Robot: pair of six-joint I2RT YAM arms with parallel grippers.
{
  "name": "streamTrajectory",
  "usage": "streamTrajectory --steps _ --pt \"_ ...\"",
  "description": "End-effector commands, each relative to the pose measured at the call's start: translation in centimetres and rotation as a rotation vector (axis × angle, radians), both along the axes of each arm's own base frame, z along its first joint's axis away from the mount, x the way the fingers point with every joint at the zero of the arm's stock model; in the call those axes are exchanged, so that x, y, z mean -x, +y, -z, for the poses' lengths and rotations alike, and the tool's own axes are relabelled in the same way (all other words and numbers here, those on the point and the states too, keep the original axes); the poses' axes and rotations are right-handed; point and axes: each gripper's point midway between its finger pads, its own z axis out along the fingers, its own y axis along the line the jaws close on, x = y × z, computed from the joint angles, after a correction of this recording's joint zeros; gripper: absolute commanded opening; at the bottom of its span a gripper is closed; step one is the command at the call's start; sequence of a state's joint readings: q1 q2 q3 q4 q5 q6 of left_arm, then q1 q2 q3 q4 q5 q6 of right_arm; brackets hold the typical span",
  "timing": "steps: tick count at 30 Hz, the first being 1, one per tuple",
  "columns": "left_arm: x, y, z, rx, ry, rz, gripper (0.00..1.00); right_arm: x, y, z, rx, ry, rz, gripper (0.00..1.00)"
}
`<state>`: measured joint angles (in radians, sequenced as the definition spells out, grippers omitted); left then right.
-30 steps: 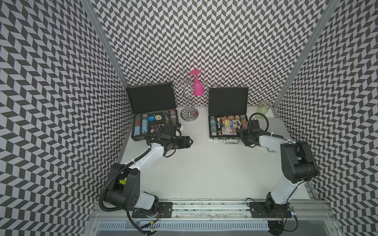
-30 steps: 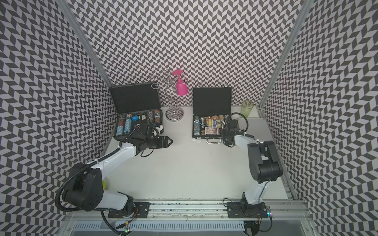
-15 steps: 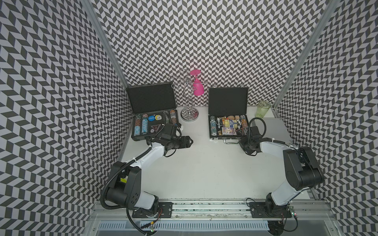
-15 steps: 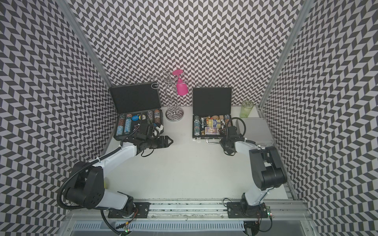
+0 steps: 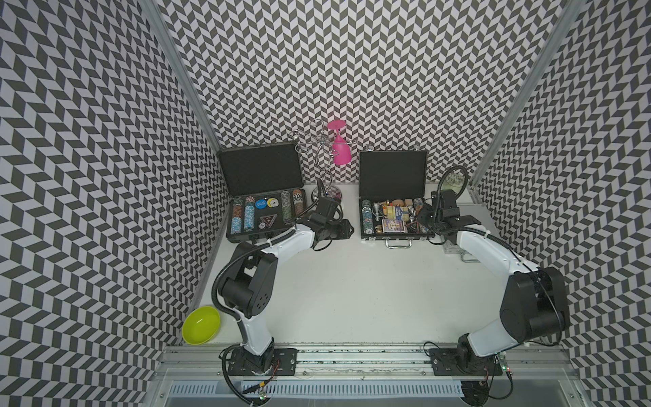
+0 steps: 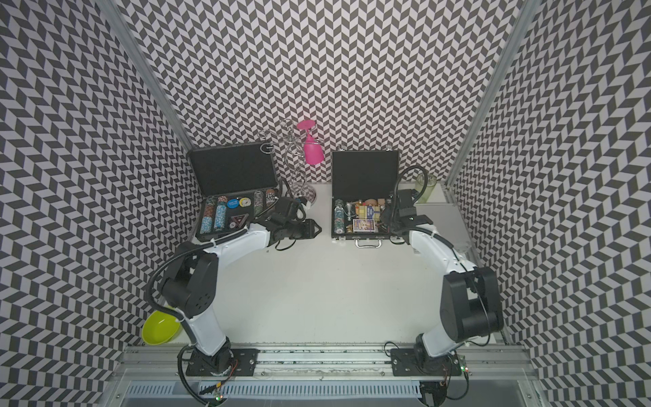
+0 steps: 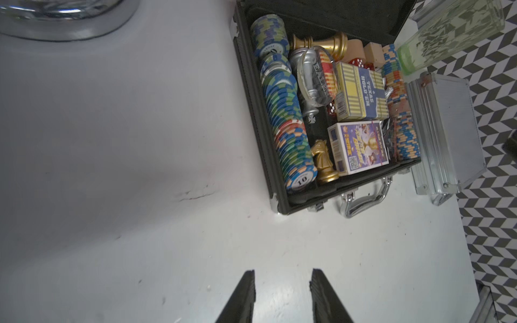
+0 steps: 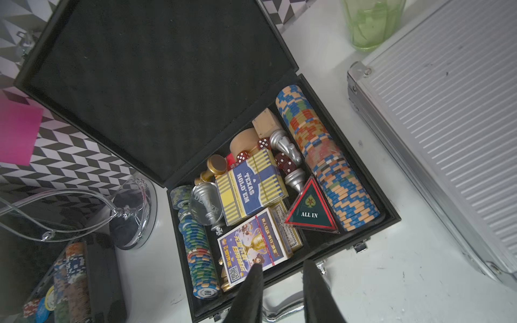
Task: Close the poker set cases
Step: Move the poker set case to the center of the board.
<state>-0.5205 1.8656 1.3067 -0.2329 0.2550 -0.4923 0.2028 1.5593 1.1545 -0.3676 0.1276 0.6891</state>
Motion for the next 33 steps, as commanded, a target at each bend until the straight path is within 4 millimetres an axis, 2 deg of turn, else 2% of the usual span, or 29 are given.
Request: streamTrajectory --steps 1,7,10,14,24,28,33 --pt "-2.5 -0.8 0.8 -0.039 -0.026 -0.102 0.32 0.1 0.9 0.0 0.079 -0.004 -0.072 0.27" --pt "-4.7 -2.7 2.7 -0.088 -0.031 -0.134 0.32 0.7 2.7 -0.5 0.065 -0.007 -0.134 0.27" --pt "-5.3 -2.6 4.1 -0.133 -0.018 -0.16 0.33 1.0 3.2 -1.2 0.052 -0.02 -0.152 0.27" --pt "-6.0 -3.0 4.7 -0.154 -0.021 -0.16 0.33 1.2 3.4 -2.0 0.044 -0.04 -0.17 0.27" --pt "-5.2 -3.9 7.7 -0.251 0.019 -0.125 0.31 1.2 4.4 -2.6 0.014 -0.061 -0.214 0.27" --pt "-4.9 -3.5 8.8 -0.302 0.038 -0.122 0.25 1.3 5.1 -2.9 -0.002 -0.069 -0.232 0.27" --pt "-4.1 -3.1 10.0 -0.33 0.075 -0.101 0.11 1.7 5.4 -3.6 0.003 -0.079 -0.249 0.27"
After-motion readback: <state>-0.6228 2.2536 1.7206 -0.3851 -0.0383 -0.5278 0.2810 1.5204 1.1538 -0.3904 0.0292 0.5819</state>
